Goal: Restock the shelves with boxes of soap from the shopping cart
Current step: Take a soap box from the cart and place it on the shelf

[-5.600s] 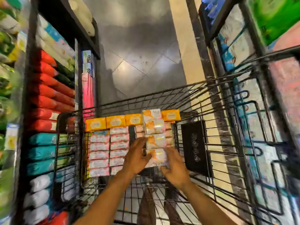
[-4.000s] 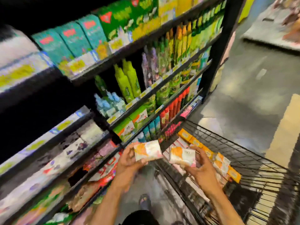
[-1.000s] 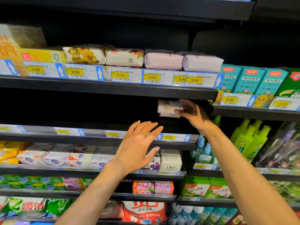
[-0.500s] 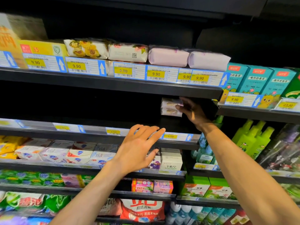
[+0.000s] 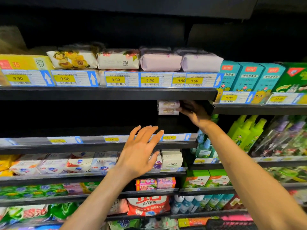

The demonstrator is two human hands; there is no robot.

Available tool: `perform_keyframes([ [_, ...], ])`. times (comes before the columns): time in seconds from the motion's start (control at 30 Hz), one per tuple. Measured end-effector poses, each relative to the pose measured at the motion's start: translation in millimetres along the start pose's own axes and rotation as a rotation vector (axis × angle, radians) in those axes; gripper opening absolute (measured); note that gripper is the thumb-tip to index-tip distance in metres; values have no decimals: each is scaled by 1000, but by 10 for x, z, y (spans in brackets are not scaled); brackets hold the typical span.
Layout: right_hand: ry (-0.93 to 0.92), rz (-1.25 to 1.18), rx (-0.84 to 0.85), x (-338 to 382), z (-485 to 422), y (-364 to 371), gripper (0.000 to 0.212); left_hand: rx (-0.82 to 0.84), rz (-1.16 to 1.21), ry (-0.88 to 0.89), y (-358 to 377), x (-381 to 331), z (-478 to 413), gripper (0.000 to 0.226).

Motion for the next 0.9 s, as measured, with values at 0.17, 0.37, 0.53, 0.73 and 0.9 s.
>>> perform_keyframes([
  [0.17,90,17,-109,-155,674,-309,44,-148,160,187,-257,-393,12,52],
  [0.37,60,441,-212,-312,1951,-847,51,8,360,451,-54,-1133,-73,51],
  [0.53,267,627,-375,-771,3318,-1260,59,229,401,617,323,-2016,-31,60],
  [0.73,634,640,-558,-1335,5291,-1369,58,416,449,861,819,-3309,425,64],
  [0.9,960,529,-662,-1763,6797,-1153,60,504,518,993,967,-4311,977,60],
])
Point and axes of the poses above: each hand's wrist, its own z-axis away from the middle knuckle, its own y-axis out of the palm, x = y × z, the point moved 9 cm from there along -z, towards the middle knuckle, and after that the axes turned 11 degrees about -z, right-handed, at the moved point
